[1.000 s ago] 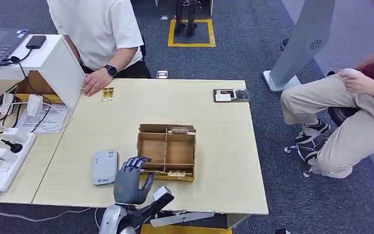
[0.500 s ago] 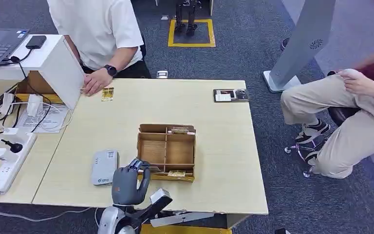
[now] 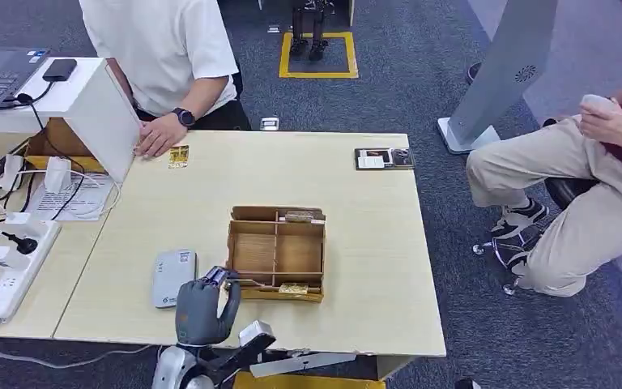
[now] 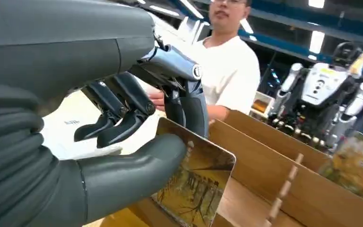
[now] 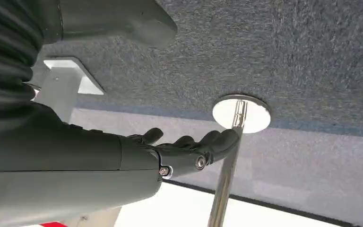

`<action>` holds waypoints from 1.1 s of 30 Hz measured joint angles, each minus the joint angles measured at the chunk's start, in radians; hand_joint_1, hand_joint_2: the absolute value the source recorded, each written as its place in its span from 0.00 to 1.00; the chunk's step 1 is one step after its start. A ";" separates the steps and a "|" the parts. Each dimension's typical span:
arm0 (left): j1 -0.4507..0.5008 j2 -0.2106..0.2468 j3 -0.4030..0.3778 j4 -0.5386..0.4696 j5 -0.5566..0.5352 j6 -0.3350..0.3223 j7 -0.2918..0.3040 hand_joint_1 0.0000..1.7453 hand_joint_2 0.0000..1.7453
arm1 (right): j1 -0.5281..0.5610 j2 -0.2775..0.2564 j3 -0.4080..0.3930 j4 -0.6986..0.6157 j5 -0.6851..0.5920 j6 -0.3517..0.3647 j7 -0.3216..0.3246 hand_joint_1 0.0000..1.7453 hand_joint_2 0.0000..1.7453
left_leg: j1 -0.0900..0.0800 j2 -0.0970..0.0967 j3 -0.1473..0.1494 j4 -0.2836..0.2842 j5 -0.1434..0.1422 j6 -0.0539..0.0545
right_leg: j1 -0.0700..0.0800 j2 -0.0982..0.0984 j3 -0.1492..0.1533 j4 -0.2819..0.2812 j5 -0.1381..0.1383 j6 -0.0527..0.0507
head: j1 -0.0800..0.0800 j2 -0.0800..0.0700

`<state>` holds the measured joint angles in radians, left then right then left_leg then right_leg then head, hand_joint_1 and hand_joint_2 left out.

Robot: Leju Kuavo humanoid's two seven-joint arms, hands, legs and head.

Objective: Pass the card to the sensor for recognition and then transmit it.

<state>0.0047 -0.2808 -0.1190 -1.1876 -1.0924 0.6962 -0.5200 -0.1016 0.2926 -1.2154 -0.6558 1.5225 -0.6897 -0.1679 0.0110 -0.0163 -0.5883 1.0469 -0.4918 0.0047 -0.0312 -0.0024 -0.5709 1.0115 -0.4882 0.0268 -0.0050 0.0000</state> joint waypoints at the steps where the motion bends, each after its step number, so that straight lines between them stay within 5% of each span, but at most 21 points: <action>1: 0.004 -0.002 0.012 -0.019 0.045 0.000 -0.017 1.00 1.00 | 0.000 0.000 0.002 0.000 0.002 0.000 0.002 0.00 1.00 | 0.000 0.000 0.000 0.000 0.000 0.000 | 0.000 0.000 0.000 0.000 0.000 0.000 | 0.000 0.000; 14: -0.029 -0.005 0.072 -0.195 0.606 0.004 -0.063 1.00 1.00 | 0.004 0.000 0.010 -0.002 0.008 0.000 0.012 0.00 1.00 | 0.000 0.000 0.000 0.000 0.000 0.000 | 0.000 0.000 0.000 0.000 0.000 0.000 | 0.000 0.000; 33: -0.126 -0.009 0.128 -0.223 0.695 0.004 -0.103 1.00 1.00 | 0.008 0.000 0.070 0.000 0.019 0.000 0.053 0.00 1.00 | 0.000 0.000 0.000 0.000 0.000 0.000 | 0.000 0.001 0.000 0.000 0.000 0.000 | 0.000 0.000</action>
<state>-0.1215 -0.2899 0.0092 -1.4107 -0.3979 0.7004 -0.6226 -0.0932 0.2930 -1.1452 -0.6561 1.5415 -0.6897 -0.1148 0.0111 -0.0158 -0.5880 1.0469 -0.4915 0.0045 -0.0312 -0.0019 -0.5711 1.0115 -0.4880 0.0267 -0.0050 0.0000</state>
